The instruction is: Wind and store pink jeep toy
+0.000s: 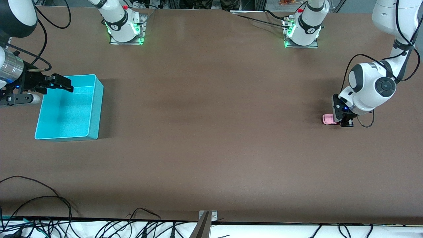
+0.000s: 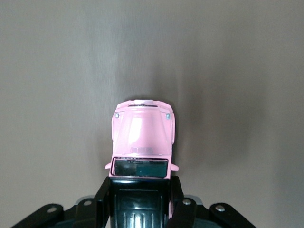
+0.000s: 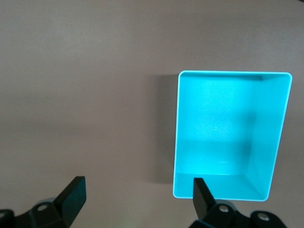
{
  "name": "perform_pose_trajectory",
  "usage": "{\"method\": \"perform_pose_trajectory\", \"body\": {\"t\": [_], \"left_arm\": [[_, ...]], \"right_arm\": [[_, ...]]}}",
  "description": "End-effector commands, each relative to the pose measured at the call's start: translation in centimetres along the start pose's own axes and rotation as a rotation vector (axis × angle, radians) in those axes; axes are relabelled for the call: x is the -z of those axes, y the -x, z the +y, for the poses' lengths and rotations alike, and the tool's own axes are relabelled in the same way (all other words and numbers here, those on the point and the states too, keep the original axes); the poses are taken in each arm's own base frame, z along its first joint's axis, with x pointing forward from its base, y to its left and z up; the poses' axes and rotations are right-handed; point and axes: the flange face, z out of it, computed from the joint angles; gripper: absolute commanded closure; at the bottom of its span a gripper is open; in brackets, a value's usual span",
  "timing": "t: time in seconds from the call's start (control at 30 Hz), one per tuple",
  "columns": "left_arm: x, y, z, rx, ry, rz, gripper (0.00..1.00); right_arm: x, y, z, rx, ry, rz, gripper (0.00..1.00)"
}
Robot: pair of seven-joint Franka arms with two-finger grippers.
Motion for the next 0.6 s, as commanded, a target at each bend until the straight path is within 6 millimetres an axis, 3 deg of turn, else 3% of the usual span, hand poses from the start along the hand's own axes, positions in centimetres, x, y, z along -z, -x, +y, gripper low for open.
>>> {"method": "perform_pose_trajectory", "body": {"t": [0.0,0.57], "left_arm": [[-4.5,2.0,1.0,-0.011,0.05,-0.021,1.0],[-5.9,7.6,2.6,0.086,0.058,-0.044,1.0]], "right_arm": [[0.3,-0.1,0.1,-0.002,0.009,-0.006,0.0],[0.3,-0.1,0.1,-0.002,0.009,-0.006,0.0]]}}
